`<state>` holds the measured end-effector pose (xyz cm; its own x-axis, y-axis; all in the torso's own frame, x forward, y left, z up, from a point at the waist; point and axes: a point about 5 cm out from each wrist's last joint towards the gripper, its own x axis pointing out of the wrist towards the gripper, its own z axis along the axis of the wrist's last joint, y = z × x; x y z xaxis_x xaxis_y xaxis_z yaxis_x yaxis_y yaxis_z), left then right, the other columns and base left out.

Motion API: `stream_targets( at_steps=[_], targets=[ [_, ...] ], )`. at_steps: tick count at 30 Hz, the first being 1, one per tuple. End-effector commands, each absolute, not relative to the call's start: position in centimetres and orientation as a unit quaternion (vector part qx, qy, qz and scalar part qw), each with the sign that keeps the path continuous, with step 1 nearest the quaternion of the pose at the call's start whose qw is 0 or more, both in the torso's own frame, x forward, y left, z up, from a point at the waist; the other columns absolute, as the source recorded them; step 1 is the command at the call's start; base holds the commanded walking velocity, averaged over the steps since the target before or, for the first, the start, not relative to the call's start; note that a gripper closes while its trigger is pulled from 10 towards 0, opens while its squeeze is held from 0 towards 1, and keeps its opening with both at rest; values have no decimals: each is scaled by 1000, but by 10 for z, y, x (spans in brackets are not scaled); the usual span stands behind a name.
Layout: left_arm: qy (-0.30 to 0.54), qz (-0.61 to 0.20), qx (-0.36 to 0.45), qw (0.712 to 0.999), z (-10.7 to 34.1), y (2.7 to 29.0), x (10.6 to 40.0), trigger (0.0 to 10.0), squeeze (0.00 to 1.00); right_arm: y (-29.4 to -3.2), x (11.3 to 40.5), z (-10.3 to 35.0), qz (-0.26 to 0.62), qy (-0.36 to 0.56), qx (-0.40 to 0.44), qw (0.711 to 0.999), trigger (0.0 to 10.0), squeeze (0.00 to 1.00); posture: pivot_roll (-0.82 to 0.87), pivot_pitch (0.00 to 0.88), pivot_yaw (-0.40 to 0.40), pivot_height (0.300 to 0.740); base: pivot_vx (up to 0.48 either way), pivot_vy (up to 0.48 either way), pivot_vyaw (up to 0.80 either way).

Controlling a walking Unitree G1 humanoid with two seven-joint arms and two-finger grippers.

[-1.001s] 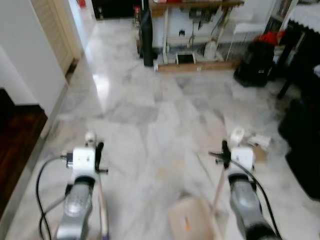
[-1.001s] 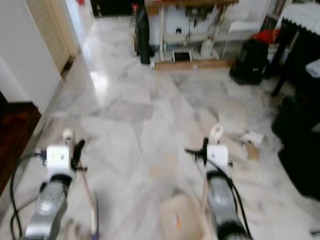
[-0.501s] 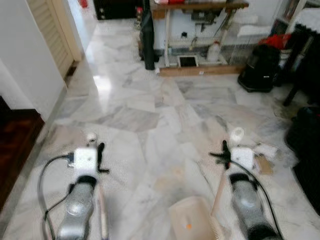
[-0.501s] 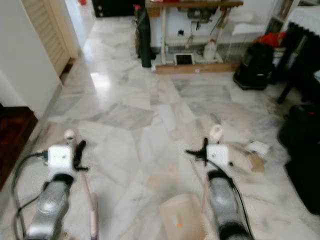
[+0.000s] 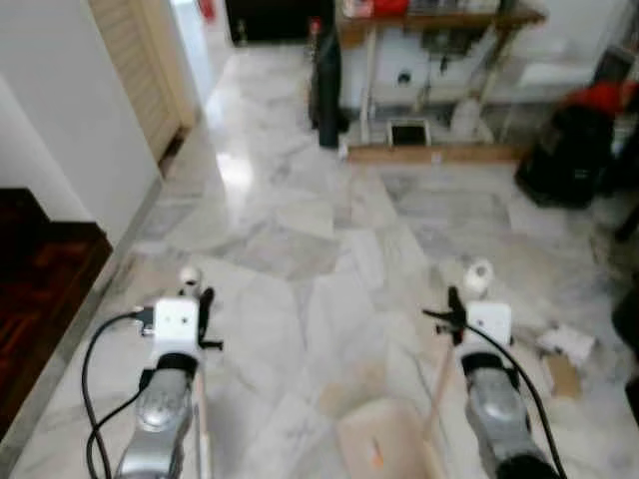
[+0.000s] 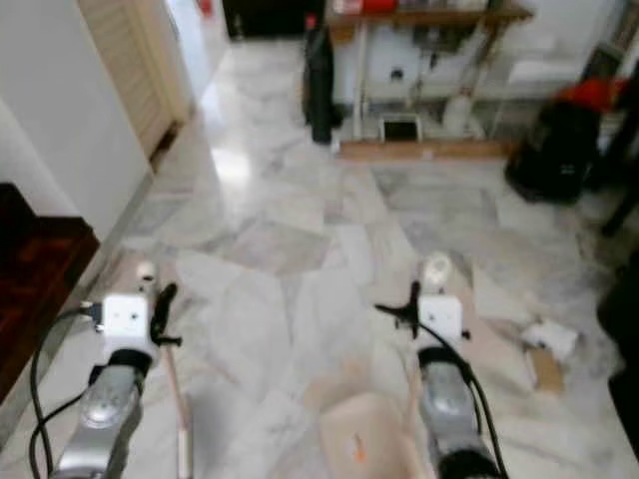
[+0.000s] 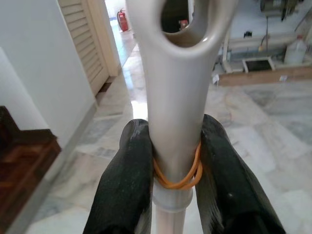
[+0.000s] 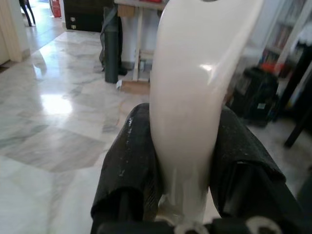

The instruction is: Sweep floor

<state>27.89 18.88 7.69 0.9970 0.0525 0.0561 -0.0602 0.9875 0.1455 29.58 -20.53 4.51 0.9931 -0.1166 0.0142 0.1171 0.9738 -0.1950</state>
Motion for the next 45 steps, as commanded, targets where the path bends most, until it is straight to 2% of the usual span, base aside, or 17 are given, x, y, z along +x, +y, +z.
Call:
stream_targets(
  at_steps=[1,45],
  targets=[
    [-49,33,82,995,86,194,281,10000,0,-196,303,54,-52,-23,-87,995,10000,0,127,0,10,740,334,0,0],
    [-48,37,80,995,87,194,282,10000,0,-199,302,53,-57,-19,-83,995,10000,0,128,0,9,740,335,0,0]
  ],
)
